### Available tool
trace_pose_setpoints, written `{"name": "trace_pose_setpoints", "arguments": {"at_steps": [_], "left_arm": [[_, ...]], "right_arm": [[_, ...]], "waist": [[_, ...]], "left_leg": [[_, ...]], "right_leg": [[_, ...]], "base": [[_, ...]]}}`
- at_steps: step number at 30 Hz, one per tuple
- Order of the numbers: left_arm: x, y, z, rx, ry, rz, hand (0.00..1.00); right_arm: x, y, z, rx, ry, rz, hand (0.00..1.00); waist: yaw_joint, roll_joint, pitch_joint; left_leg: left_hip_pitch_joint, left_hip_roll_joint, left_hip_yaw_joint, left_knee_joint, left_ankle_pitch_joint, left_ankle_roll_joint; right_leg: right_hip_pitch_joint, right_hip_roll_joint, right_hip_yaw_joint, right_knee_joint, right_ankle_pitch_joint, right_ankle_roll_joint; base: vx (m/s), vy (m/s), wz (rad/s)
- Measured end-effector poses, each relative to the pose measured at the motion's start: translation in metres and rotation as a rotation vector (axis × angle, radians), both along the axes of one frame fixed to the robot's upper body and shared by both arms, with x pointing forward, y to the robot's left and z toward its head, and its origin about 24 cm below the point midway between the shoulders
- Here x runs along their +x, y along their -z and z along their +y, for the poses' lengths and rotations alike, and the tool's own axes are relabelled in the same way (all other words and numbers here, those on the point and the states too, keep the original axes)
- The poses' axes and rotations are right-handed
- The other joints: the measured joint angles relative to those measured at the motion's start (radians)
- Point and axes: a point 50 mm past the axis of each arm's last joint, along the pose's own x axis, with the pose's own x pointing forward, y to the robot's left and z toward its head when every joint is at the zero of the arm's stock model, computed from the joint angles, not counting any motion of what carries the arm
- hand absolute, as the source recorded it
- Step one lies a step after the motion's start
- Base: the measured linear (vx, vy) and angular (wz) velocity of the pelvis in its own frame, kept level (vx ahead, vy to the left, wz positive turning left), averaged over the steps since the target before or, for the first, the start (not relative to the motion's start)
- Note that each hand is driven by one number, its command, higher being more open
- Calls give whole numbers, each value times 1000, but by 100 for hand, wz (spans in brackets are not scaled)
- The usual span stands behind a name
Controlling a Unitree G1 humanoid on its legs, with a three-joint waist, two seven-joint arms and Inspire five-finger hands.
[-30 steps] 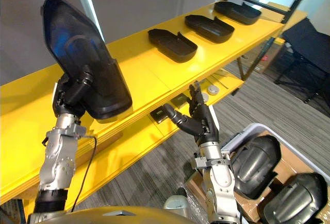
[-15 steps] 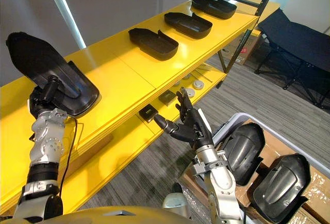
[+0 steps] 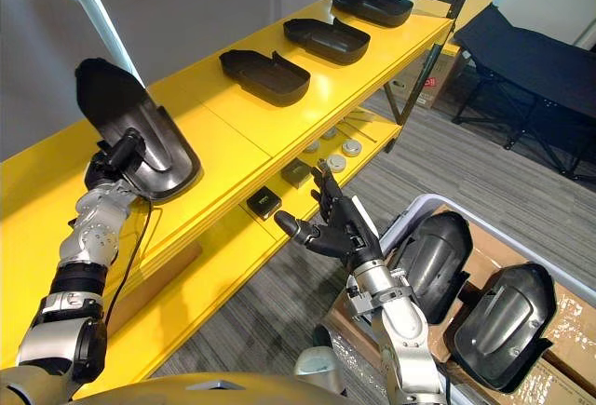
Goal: Walk over and take three plastic housings, then place them on the shelf
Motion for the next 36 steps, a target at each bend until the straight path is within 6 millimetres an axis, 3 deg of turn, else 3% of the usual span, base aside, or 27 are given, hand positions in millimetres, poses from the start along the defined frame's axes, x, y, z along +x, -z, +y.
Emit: {"name": "trace_pose_setpoints", "arguments": {"at_steps": [7,15,16,29,36], "left_arm": [[9,-9,-7,18,-4,15,0],[18,-28,-2,29,-150,26,0],[19,-30,-2,29,-164,27,100],[22,-38,-5,87,-214,44,100],[26,-43,-10,205,-234,76,100]], "right_arm": [[2,-7,3,6,2,-31,100],[7,-10,8,14,1,-47,100],[7,-10,9,15,1,-47,100],[7,-8,16,31,14,-36,100],[6,-6,24,41,-9,-26,100]], "waist": [[-4,-3,27],[-25,-19,63],[-27,-21,68],[-34,-36,84],[-43,-37,97]], "left_leg": [[5,0,6,1,0,0],[5,0,6,1,1,-1],[5,0,6,1,1,-1],[3,0,1,0,2,-1],[2,1,-8,-3,7,1]], "right_leg": [[1,0,6,0,0,0],[0,0,7,1,1,1],[0,1,7,1,0,1],[1,0,2,2,1,2],[5,0,-6,3,0,3]], "base": [[-6,-1,-2],[-4,-1,0],[0,0,0],[0,0,0],[0,0,2]]}}
